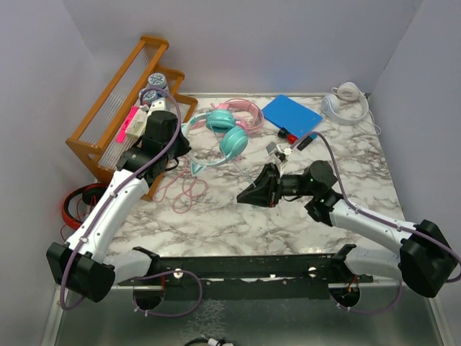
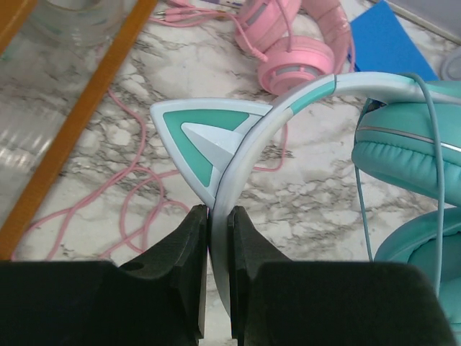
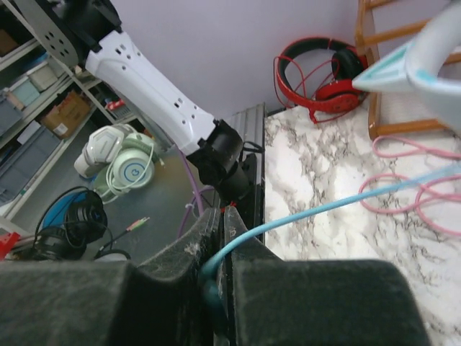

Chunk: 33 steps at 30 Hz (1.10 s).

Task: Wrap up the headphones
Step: Wrap the headphones cable around the headphones.

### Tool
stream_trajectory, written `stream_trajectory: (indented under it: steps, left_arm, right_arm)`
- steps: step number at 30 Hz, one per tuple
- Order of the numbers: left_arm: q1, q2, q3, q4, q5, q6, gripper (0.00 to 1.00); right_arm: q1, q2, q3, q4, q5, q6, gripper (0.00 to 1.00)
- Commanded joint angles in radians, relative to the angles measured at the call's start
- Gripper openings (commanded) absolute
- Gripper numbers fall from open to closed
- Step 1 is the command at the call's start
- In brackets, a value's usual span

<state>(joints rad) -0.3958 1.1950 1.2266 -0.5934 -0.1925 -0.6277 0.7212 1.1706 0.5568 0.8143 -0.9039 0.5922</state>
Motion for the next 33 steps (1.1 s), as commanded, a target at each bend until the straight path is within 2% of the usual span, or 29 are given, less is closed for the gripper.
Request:
stream_trajectory:
  steps: [1, 3, 6, 8, 11, 18, 20, 26, 29, 33]
  left_arm:
    - [0.005, -0.062, -0.045, 0.059, -0.158, 0.112, 0.0]
    - [-0.007, -0.074, -0.068, 0.071, -0.182, 0.181, 0.0]
    - [-0.042, -0.077, -0.082, 0.06, -0.297, 0.273, 0.0]
    - [-0.066, -0.082, -0.089, 0.053, -0.351, 0.33, 0.0]
    - [-0.096, -0.09, -0.103, 0.055, -0.384, 0.41, 0.0]
    - [-0.222, -0.061, -0.157, 0.063, -0.493, 0.547, 0.0]
    - [-0.245, -0.053, -0.165, 0.065, -0.468, 0.556, 0.0]
    - [-0.278, -0.096, -0.196, 0.092, -0.317, 0.622, 0.0]
    - [-0.284, -0.128, -0.222, 0.095, -0.27, 0.703, 0.0]
    - [-0.292, -0.138, -0.234, 0.084, -0.235, 0.745, 0.0]
  right_arm:
    - [0.011, -0.018, 0.11, -0.157, -0.025, -0.03, 0.14]
    - [0.01, 0.005, 0.199, -0.299, 0.002, -0.085, 0.15]
    - [0.01, 0.067, 0.35, -0.592, 0.012, -0.24, 0.08]
    - [0.009, 0.1, 0.424, -0.723, 0.02, -0.317, 0.03]
    - [0.009, 0.118, 0.488, -0.833, 0.037, -0.373, 0.01]
    - [0.01, 0.123, 0.601, -0.943, 0.092, -0.439, 0.01]
    - [0.01, 0.127, 0.629, -0.981, 0.122, -0.473, 0.01]
    - [0.01, 0.13, 0.668, -1.132, 0.337, -0.597, 0.01]
    - [0.01, 0.152, 0.708, -1.236, 0.429, -0.68, 0.01]
    - [0.009, 0.168, 0.729, -1.278, 0.515, -0.715, 0.01]
